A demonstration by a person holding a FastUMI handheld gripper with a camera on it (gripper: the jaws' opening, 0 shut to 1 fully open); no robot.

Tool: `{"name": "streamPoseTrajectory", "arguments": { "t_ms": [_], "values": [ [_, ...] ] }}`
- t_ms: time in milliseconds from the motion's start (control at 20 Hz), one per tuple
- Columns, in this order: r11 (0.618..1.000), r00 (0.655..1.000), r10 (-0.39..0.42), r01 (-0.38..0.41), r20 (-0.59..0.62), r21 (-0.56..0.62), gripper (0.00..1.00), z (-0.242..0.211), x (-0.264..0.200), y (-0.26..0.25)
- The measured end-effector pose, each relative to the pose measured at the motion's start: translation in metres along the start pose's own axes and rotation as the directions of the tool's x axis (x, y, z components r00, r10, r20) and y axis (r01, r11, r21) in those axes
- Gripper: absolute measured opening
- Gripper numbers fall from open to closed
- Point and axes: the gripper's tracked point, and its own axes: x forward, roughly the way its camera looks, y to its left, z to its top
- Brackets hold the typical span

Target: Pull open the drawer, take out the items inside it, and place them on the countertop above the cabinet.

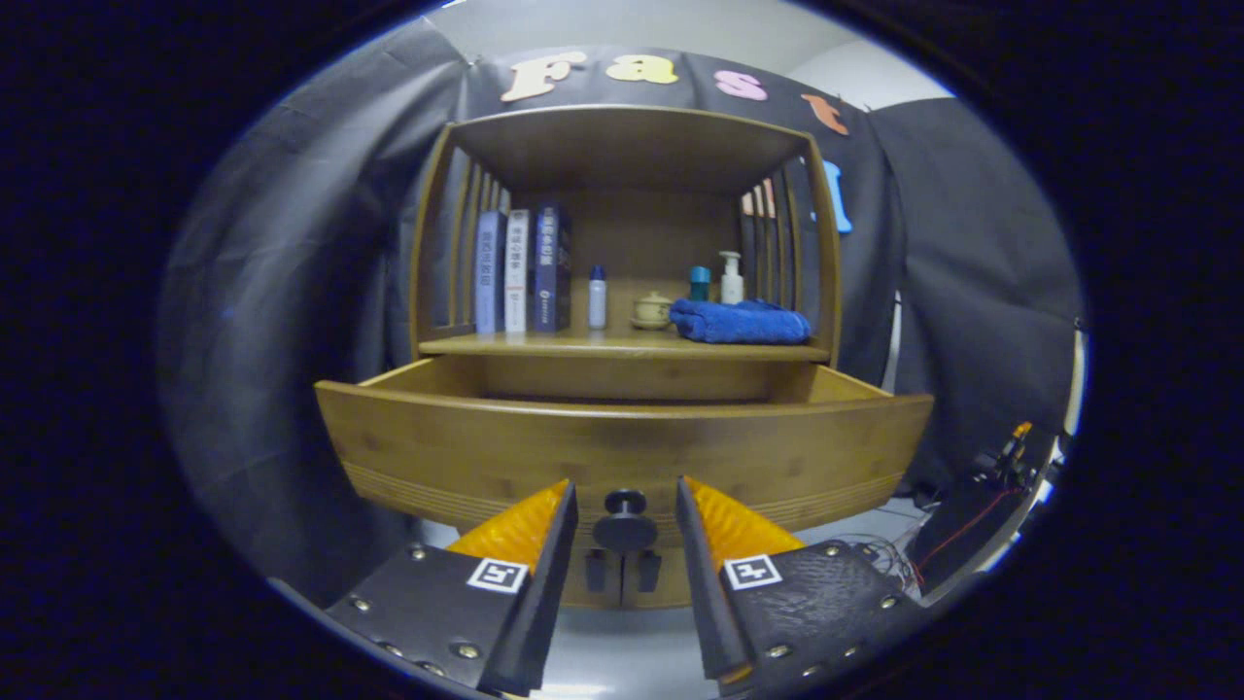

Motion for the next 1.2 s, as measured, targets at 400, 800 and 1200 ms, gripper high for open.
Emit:
{"name": "streamPoseTrajectory", "arguments": {
  "t_ms": [400,800,1200],
  "values": [
    [0.991,0.989,0.083,-0.069,-0.125,0.111,0.25,-0.039,0.022,0.010],
    [0.992,0.986,0.115,-0.108,-0.121,0.064,0.24,-0.058,-0.044,0.007],
    [0.990,0.983,0.113,-0.099,-0.145,0.096,0.63,-0.042,-0.045,-0.005]
  ]
}}
